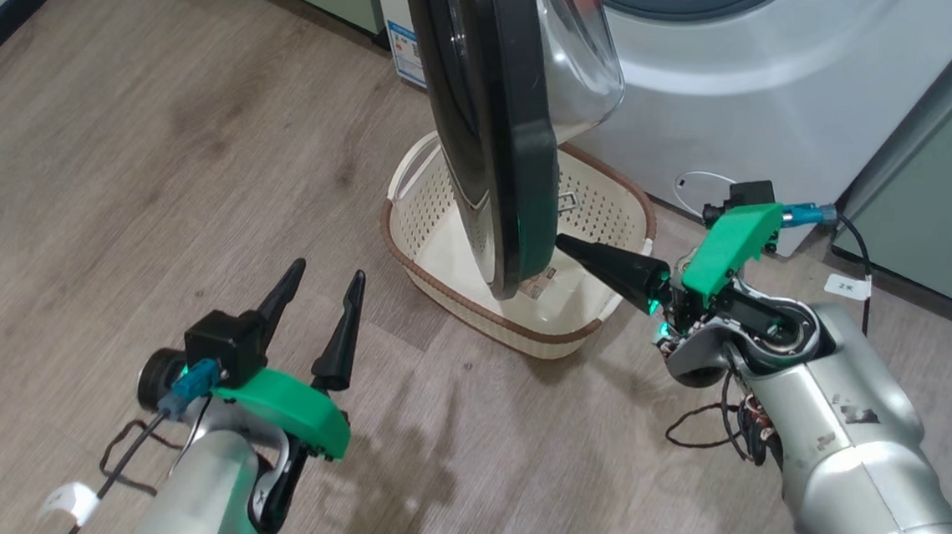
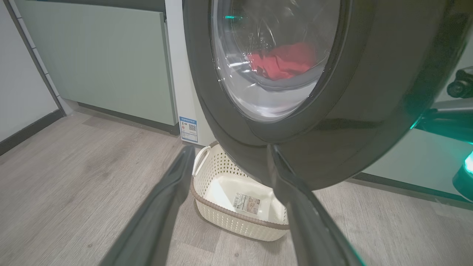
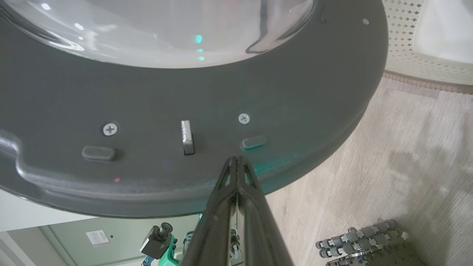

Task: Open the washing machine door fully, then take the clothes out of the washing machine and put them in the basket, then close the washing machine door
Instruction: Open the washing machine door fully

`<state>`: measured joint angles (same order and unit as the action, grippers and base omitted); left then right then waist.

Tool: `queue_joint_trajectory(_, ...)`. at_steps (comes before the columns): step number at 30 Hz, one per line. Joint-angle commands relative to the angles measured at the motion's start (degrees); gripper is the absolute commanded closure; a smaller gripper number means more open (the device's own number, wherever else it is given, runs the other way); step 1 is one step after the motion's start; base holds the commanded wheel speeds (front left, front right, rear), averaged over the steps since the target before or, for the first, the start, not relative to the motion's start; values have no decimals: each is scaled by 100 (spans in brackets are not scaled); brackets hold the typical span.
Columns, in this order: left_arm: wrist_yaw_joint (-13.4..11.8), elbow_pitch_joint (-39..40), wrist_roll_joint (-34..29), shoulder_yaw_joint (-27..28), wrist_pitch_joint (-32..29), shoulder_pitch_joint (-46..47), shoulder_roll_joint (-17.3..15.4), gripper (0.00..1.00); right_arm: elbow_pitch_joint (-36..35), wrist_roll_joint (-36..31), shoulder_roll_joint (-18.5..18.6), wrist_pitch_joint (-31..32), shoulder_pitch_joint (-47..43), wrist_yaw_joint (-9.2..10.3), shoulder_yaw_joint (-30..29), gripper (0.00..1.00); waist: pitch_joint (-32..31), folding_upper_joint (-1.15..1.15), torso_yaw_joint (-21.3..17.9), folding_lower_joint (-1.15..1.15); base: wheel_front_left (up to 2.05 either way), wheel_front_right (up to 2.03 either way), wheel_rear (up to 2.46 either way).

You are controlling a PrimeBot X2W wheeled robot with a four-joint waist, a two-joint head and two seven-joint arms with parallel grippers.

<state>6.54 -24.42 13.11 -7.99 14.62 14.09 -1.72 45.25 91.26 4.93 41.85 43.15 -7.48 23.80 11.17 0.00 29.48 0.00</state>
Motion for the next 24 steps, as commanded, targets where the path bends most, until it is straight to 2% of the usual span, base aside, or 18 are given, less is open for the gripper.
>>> queue_joint_trajectory(1,4,143,-81,240,38,83,-116,0,-250,-6,-168,-97,-22,-1,52,100,-22,0,-32,0,0,0,0)
queue_joint_trajectory(7,34,110,-263,451,38,-33,-119,0,-425,-48,-120,-472,-297,-1,-118,100,-255,0,-275,0,0,0,0)
queue_joint_trajectory(8,41,109,-290,507,38,-72,-142,0,-455,-29,-119,-547,-364,-1,-170,92,-308,0,-351,0,0,0,0)
queue_joint_trajectory(9,41,109,-290,507,38,-72,-142,0,-455,-29,-119,-547,-364,-1,-170,92,-308,0,-351,0,0,0,0)
queue_joint_trajectory(11,55,112,-333,603,38,-172,-215,0,-548,-36,-115,-715,-497,-1,-246,44,-431,0,-527,0,0,0,0)
queue_joint_trajectory(12,62,108,-354,637,38,-223,-257,0,-615,-34,-113,-793,-572,-1,-285,11,-481,0,-608,0,0,0,0)
queue_joint_trajectory(13,67,102,-369,682,38,-279,-305,0,-700,-45,-110,-865,-653,-1,-311,0,-546,0,-707,0,0,0,0)
queue_joint_trajectory(17,79,103,-372,887,38,-464,-455,0,-1049,-269,2,-1441,-1015,-1,-400,0,-781,0,-1066,0,0,0,0)
queue_joint_trajectory(24,90,172,-319,1111,38,-706,-637,0,-1596,-895,423,-2936,-1653,-1,-224,0,-1092,0,-1609,0,0,0,0)
